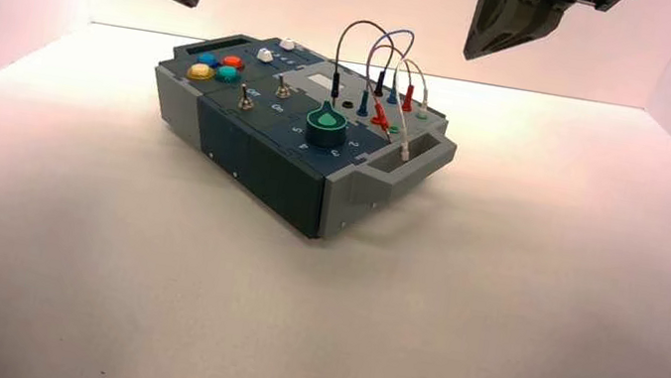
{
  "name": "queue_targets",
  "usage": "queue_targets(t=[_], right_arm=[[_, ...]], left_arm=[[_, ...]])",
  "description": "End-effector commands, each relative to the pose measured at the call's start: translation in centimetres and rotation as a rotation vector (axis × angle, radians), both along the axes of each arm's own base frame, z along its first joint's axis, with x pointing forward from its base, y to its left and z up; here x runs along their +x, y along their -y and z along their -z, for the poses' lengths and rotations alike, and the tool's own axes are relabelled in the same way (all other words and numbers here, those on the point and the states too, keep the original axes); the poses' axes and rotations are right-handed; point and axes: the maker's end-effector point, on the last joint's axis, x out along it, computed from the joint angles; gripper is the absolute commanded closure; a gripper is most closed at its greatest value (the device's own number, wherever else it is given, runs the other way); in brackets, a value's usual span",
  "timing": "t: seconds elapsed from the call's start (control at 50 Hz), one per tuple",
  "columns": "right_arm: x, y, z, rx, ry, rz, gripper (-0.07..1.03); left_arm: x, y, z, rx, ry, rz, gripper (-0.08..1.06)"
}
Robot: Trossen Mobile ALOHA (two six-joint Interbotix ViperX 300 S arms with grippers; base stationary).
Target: Push the green button with the left gripper.
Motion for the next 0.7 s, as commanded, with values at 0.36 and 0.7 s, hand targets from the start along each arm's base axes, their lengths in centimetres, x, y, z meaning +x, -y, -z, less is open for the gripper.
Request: queue_targets(t=[0.36, 0.7], right_arm=[[1.7, -0.2, -1.5, 0.019, 0.043, 0.015, 0.98], [2.6, -0.7, -1.0, 0.009, 0.022, 0.012, 0.98]], left_arm=[[3.0, 1.3, -0.2, -0.006, 0.019, 0.011, 1.01], [3.1, 2.1, 0.3, -0.013, 0.005, 0.019, 1.01]])
